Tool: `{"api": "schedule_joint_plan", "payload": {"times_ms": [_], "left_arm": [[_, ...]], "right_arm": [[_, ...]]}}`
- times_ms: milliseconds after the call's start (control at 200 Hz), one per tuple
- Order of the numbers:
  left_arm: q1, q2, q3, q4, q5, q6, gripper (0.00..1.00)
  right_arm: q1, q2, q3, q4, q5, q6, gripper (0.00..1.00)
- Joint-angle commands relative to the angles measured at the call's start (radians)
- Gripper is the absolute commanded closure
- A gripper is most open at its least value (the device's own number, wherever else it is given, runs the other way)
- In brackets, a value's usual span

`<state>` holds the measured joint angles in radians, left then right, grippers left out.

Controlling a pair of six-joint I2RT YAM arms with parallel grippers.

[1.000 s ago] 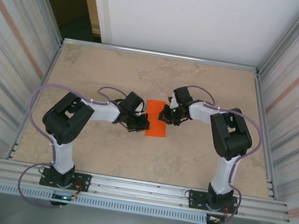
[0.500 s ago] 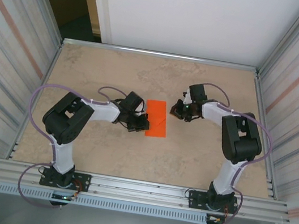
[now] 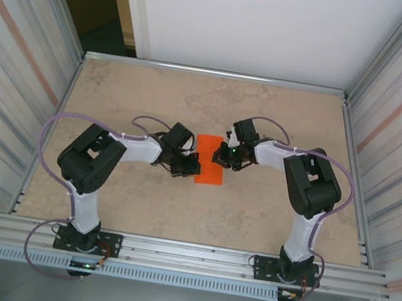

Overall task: Fold a paper plane with a square sheet of paper (pick it up from the middle)
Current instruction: Fold the triangle a second time at the center of the table.

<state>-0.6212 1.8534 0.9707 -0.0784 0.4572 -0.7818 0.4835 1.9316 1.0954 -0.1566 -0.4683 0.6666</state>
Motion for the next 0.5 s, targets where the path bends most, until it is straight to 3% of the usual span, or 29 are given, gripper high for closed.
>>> {"api": "schedule_joint_plan", "payload": {"times_ms": [0, 215, 496], "left_arm": [[0.009, 0.006, 0.008, -0.096, -0.016, 0.044, 1.0], [0.002, -0.063, 0.106, -0.05, 0.06, 0.093, 1.0], [-0.033, 0.038, 0.136, -0.006, 0.029, 0.06, 0.97]], "right_arm": [[-0.008, 0.044, 0.004, -0.018, 0.012, 0.01, 1.0], [-0.01, 0.077, 0.001, -0.067, 0.051, -0.005, 1.0], [-0.011, 0.08, -0.002, -0.068, 0.056, 0.009, 1.0]]}}
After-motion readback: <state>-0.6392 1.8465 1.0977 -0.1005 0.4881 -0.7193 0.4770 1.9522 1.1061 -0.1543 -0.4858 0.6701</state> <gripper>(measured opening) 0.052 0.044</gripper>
